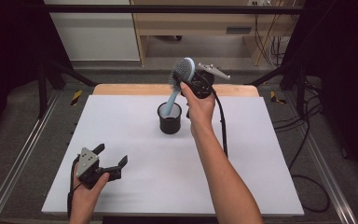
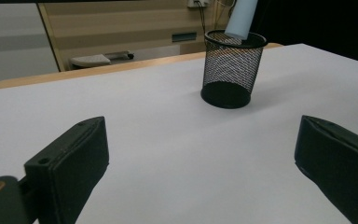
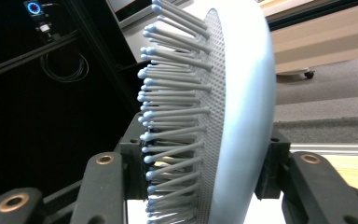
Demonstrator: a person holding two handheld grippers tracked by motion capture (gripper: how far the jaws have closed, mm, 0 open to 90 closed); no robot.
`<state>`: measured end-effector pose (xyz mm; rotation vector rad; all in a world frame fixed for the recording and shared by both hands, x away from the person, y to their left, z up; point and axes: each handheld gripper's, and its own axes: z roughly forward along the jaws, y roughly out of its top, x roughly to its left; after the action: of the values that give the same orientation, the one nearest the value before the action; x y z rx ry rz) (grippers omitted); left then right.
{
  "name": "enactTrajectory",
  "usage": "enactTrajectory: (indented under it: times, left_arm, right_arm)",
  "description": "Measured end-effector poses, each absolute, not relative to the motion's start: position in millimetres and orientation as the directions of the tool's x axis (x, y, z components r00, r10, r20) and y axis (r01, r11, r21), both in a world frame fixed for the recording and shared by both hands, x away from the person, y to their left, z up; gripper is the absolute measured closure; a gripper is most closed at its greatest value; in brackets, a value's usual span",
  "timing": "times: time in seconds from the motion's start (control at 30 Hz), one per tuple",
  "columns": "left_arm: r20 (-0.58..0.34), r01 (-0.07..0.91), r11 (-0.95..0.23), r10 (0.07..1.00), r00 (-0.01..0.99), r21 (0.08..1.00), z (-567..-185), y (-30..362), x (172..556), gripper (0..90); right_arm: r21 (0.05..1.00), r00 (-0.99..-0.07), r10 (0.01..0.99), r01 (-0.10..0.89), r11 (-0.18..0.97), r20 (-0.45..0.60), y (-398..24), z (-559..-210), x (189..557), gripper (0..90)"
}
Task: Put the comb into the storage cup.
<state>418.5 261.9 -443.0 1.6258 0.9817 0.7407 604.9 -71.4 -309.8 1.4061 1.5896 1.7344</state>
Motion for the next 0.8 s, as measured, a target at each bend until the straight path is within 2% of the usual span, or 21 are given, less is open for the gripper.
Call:
enactTrajectory:
  times: [0.63,0.8]
  left_arm:
    - [-0.010,0.218,-0.107,0.879,0.476,0.970,-439.6,267.7,421.0,3.3]
    - [-0.008,0.217,-0.107,0.882,0.472,0.970,-440.1,268.2,421.6,3.2]
  right_arm:
    - [0.903,-0.353,0.843,0.293,-0.313,0.407,-103.9,-302.8,616.0,50.1]
    - [0.902,-0.357,0.840,0.300,-0.311,0.408,-100.6,-304.9,618.0,50.1]
